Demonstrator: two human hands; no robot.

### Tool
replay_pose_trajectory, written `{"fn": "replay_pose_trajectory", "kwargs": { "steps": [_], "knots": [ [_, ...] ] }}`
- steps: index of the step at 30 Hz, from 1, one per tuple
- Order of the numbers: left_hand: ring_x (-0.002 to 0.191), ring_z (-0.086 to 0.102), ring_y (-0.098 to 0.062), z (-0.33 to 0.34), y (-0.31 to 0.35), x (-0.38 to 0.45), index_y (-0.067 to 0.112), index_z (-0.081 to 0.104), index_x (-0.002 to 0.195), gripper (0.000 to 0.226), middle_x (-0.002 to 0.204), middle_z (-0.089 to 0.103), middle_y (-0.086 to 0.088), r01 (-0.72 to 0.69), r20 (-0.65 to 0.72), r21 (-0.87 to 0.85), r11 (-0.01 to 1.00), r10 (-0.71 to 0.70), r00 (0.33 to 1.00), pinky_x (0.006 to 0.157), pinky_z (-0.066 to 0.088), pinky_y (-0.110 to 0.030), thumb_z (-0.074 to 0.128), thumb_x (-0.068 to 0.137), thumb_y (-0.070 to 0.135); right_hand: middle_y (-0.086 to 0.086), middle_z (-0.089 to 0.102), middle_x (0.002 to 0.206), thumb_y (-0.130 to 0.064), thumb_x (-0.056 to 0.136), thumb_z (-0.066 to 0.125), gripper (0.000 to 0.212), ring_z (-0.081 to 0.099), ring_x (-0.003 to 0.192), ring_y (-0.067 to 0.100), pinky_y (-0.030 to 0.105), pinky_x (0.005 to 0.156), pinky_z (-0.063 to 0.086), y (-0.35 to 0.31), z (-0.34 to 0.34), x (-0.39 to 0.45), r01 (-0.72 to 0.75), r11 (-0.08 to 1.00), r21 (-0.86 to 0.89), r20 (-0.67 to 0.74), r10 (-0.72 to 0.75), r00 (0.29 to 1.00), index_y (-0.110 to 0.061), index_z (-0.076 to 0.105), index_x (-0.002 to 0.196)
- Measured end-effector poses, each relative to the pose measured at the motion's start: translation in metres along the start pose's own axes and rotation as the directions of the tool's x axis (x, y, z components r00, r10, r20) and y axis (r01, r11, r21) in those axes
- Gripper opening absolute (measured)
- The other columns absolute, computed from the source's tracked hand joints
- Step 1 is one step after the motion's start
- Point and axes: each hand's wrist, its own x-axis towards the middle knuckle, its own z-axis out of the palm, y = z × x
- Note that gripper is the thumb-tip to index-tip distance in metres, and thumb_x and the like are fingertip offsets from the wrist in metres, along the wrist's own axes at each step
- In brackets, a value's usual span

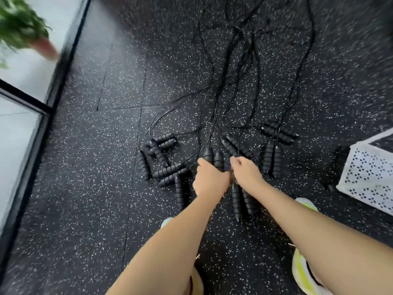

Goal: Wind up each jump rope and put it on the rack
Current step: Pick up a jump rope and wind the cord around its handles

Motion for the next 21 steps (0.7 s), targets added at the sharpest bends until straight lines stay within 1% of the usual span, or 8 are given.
{"fn": "replay_pose_trajectory", "kwargs": {
  "steps": [3, 6, 9, 12, 15, 17, 19, 21],
  "knots": [
    [0.1, 0.066, -0.031, -0.017, 0.001, -0.029, 0.022, 0.029, 0.109, 0.064, 0.113, 0.063, -0.005, -0.034, 0.013, 0.017, 0.999, 0.034, 0.999, 0.085, 0.054, -0.046, 0.071, 0.076, 0.055, 0.005, 0.065, 0.106, -0.042, 0.106, 0.037, 0.041, 0.058, 0.106, 0.027, 0.035, 0.085, 0.041, -0.024, -0.013, -0.016, 0.036, 0.997, 0.064, 0.013, -0.037, 0.999, -0.011, 0.065, 0.107],
    [0.099, 0.066, -0.03, -0.022, 0.0, -0.05, 0.022, 0.025, 0.106, 0.067, 0.11, 0.062, -0.003, -0.034, 0.038, 0.026, 0.999, 0.033, 0.999, 0.085, 0.056, -0.047, 0.071, 0.074, 0.06, 0.003, 0.061, 0.087, -0.047, 0.103, 0.044, 0.04, 0.059, 0.091, 0.026, 0.035, 0.073, 0.039, -0.037, -0.015, -0.021, 0.046, 0.999, 0.025, 0.076, -0.048, 0.996, -0.015, 0.058, 0.084],
    [0.104, 0.064, -0.031, -0.02, -0.005, -0.068, 0.02, 0.03, 0.107, 0.059, 0.103, 0.058, 0.001, -0.058, 0.049, 0.022, 0.998, 0.057, 0.997, 0.086, 0.053, -0.044, 0.066, 0.079, 0.057, 0.005, 0.06, 0.087, -0.049, 0.094, 0.058, 0.039, 0.058, 0.087, 0.026, 0.034, 0.075, 0.039, -0.04, -0.007, -0.013, -0.026, 0.994, 0.107, 0.091, 0.017, 0.996, -0.011, 0.06, 0.087],
    [0.102, 0.064, -0.028, -0.016, -0.015, -0.079, 0.022, 0.034, 0.107, 0.054, 0.092, 0.052, 0.008, -0.067, 0.092, 0.027, 0.997, 0.064, 0.994, 0.084, 0.049, -0.04, 0.063, 0.079, 0.058, 0.01, 0.065, 0.081, -0.038, 0.083, 0.069, 0.03, 0.057, 0.076, 0.025, 0.036, 0.071, 0.042, -0.035, 0.002, 0.002, -0.061, 0.941, 0.334, 0.058, 0.044, 0.997, -0.009, 0.063, 0.076],
    [0.1, 0.065, -0.026, -0.015, -0.026, -0.076, 0.024, 0.034, 0.103, 0.05, 0.09, 0.052, 0.01, -0.062, 0.072, 0.026, 0.998, 0.06, 0.996, 0.077, 0.044, -0.038, 0.065, 0.078, 0.054, 0.002, 0.065, 0.07, -0.024, 0.095, 0.062, 0.027, 0.054, 0.066, 0.02, 0.031, 0.063, 0.039, -0.033, 0.002, 0.003, 0.031, 0.974, 0.223, 0.057, -0.045, 0.997, -0.016, 0.065, 0.069],
    [0.103, 0.064, -0.027, -0.013, -0.035, -0.07, 0.024, 0.033, 0.102, 0.048, 0.102, 0.06, 0.005, -0.074, 0.066, 0.051, 0.996, 0.071, 0.995, 0.077, 0.043, -0.038, 0.065, 0.079, 0.052, -0.001, 0.069, 0.087, -0.024, 0.1, 0.058, 0.023, 0.053, 0.074, 0.014, 0.029, 0.064, 0.039, -0.035, -0.006, -0.002, 0.104, 0.99, 0.092, 0.277, -0.125, 0.953, -0.021, 0.072, 0.083],
    [0.106, 0.065, -0.029, -0.011, -0.044, -0.066, 0.023, 0.03, 0.102, 0.045, 0.11, 0.062, 0.001, -0.071, 0.078, 0.094, 0.993, 0.064, 0.995, 0.082, 0.046, -0.039, 0.066, 0.081, 0.042, -0.005, 0.07, 0.104, -0.017, 0.102, 0.058, 0.017, 0.052, 0.086, 0.011, 0.028, 0.073, 0.038, -0.039, -0.016, -0.005, 0.065, 0.994, 0.086, 0.55, -0.102, 0.829, -0.021, 0.073, 0.096],
    [0.107, 0.065, -0.031, -0.008, -0.053, -0.062, 0.024, 0.028, 0.103, 0.045, 0.112, 0.061, 0.0, -0.086, 0.078, 0.136, 0.987, 0.075, 0.994, 0.087, 0.05, -0.041, 0.066, 0.079, 0.029, -0.007, 0.07, 0.103, -0.01, 0.097, 0.062, 0.012, 0.053, 0.09, 0.01, 0.029, 0.078, 0.038, -0.043, -0.021, -0.001, 0.015, 0.995, 0.097, 0.586, -0.069, 0.807, -0.016, 0.073, 0.097]
  ]
}}
